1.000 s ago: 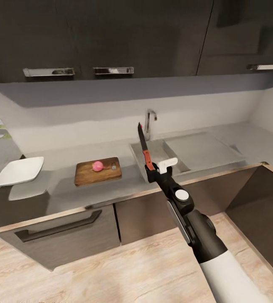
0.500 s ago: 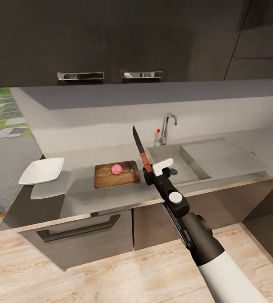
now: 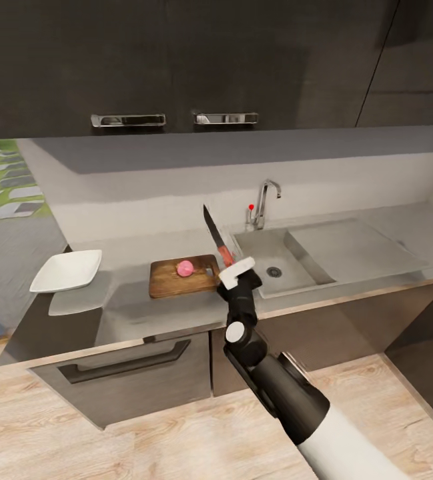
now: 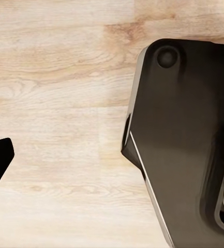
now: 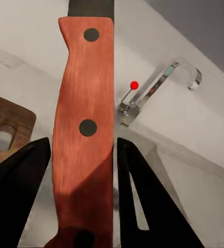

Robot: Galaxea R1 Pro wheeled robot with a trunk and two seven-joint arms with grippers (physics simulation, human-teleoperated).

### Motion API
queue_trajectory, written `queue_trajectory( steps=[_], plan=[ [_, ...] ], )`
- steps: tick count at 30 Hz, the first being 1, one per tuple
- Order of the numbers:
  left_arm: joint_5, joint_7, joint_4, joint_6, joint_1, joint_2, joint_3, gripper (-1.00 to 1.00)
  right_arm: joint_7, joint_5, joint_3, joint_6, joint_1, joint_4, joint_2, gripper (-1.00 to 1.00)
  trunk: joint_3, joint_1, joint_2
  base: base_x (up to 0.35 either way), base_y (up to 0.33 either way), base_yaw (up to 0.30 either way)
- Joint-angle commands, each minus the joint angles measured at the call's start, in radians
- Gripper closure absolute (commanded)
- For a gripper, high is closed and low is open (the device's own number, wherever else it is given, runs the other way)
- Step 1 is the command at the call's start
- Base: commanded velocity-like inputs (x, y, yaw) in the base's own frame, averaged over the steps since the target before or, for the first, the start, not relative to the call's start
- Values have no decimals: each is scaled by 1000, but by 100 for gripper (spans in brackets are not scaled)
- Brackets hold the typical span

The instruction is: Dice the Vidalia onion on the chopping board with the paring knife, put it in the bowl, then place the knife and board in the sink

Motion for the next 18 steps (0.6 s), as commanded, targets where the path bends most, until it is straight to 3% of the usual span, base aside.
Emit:
queue_trajectory(
  steps=[1,3,5,7,11,14,18],
  plan=[
    [3,9,-2,-1,0,1,-8,-100,-2,7,28,44,-1,0,4,100,-2,1,-2,0,0,0],
    [3,9,-3,-1,0,1,-9,-100,-1,9,52,95,-2,0,12,100,-2,1,-2,0,0,0],
    [3,9,-2,-1,0,1,-9,-100,1,21,67,147,-2,1,42,100,-2,1,-2,0,0,0],
    [3,9,-3,-1,0,1,-9,-100,3,70,75,183,-3,15,64,100,-2,1,-2,0,0,0],
    [3,9,-2,-1,0,0,-9,-100,26,177,78,198,-7,111,64,100,-2,1,-2,0,0,0],
    [3,9,-1,-1,-1,0,-9,-100,89,259,78,200,-20,195,64,100,-2,1,-2,0,0,0],
    [3,9,-1,-1,-1,0,-9,-100,191,293,78,201,-61,245,64,100,-2,1,-2,0,0,0]
  ],
)
